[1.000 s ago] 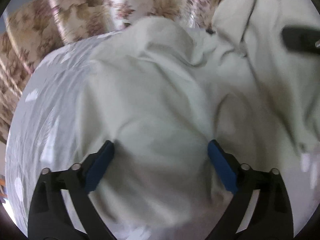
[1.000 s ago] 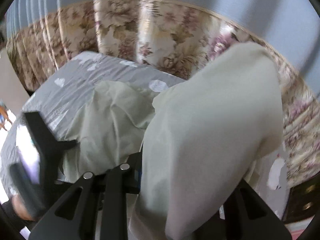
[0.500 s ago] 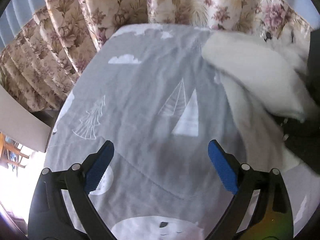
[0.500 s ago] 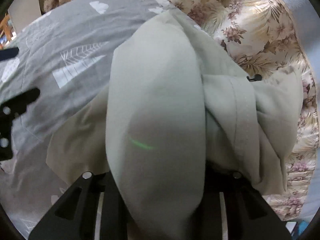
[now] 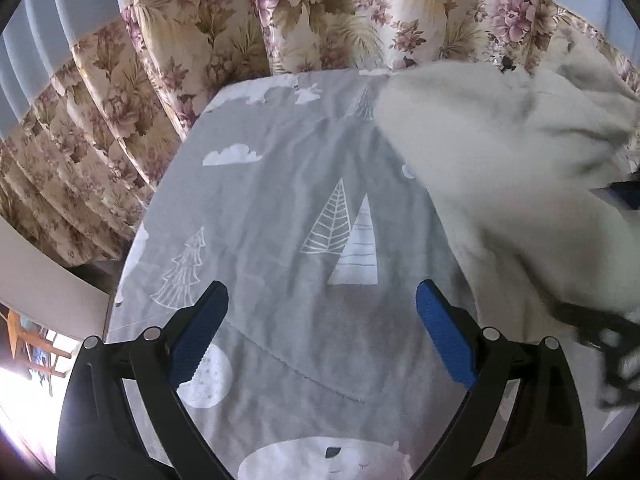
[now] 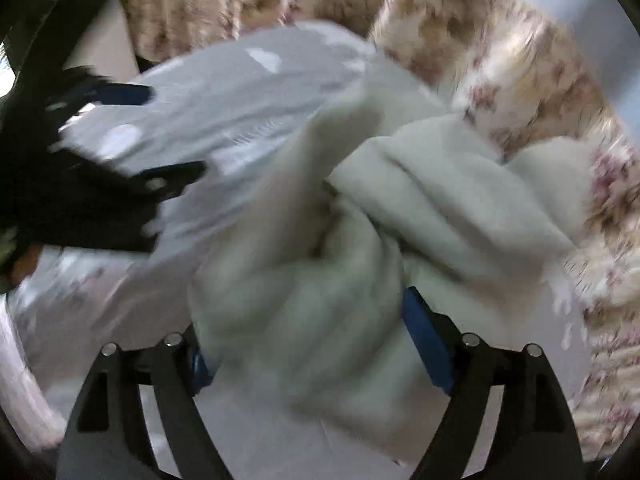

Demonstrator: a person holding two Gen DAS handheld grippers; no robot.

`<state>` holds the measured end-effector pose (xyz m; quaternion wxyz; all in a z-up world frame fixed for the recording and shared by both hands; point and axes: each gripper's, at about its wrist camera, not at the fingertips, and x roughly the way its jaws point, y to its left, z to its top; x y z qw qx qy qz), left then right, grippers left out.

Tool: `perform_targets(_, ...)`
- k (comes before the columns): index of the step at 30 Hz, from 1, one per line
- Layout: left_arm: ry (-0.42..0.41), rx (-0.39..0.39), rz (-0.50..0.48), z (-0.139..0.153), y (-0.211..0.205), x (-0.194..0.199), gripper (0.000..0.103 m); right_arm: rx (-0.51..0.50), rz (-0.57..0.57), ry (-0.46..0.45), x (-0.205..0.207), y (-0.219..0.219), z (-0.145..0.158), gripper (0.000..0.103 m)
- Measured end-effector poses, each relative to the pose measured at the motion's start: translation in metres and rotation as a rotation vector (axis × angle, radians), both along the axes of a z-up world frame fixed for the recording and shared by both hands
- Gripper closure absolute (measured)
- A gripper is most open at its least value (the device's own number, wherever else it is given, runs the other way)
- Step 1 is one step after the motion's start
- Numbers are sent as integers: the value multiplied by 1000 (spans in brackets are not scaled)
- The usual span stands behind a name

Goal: Fold large clothes

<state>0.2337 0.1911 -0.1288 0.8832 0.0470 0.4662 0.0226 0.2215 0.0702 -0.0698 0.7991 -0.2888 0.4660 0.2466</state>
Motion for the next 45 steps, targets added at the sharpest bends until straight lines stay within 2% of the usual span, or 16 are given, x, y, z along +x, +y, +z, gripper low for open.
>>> perform_targets(6, -33, -20, -8, 20, 1, -9, 9, 233, -127, -87, -12, -98, 64, 21)
perform_targets(12, -96, -85, -78, 49, -28, -14, 6, 434, -272, -117, 23, -177, 65, 21)
perform_targets(18, -116, -107, -204, 61, -81, -10, 3, 536, -274, -124, 56, -183, 31, 21)
perform_targets(23, -26, -68, -156, 32, -98, 23, 5, 489, -220, -109, 84, -158, 22, 21)
perform_targets(25, 18, -117, -156, 15, -96, 34, 25, 465, -215, -103, 92, -151, 18, 22)
perform_targets(26, 50, -144, -167, 6, -94, 38, 50, 458, -214, -92, 98, -148, 14, 23)
perform_targets(27, 88, -181, -172, -5, -92, 42, 64, 456, -211, -92, 101, -146, 12, 37)
perform_targets(28, 97, -212, -176, -11, -88, 43, 68, 453, -207, -94, 104, -145, 10, 60)
perform_targets(30, 80, -220, -189, -16, -84, 39, 81, 447, -213, -86, 112, -137, 8, 85)
perform_targets(33, 59, -174, -210, -18, -85, 27, 87, 416, -216, -103, 127, -121, 8, 93)
perform_targets(35, 47, -106, -230, -20, -93, 23, 87, 389, -234, -96, 139, -110, 4, 93)
perform_targets(37, 22, -71, -203, -11, -95, 21, 76, 419, -239, -77, 137, -111, 9, 90)
perform_targets(39, -11, -74, -175, 2, -88, 18, 32, 465, -245, -95, 124, -124, 17, 85)
perform_targets(41, -94, -66, -149, 22, -81, 15, 10, 488, -274, -122, 110, -142, 20, 59)
perform_targets(42, -123, -63, -146, 30, -80, 15, 9, 501, -296, -138, 103, -154, 21, 52)
perform_targets(45, -148, -60, -173, 46, -85, 36, 8, 521, -348, -123, 97, -175, 15, 51)
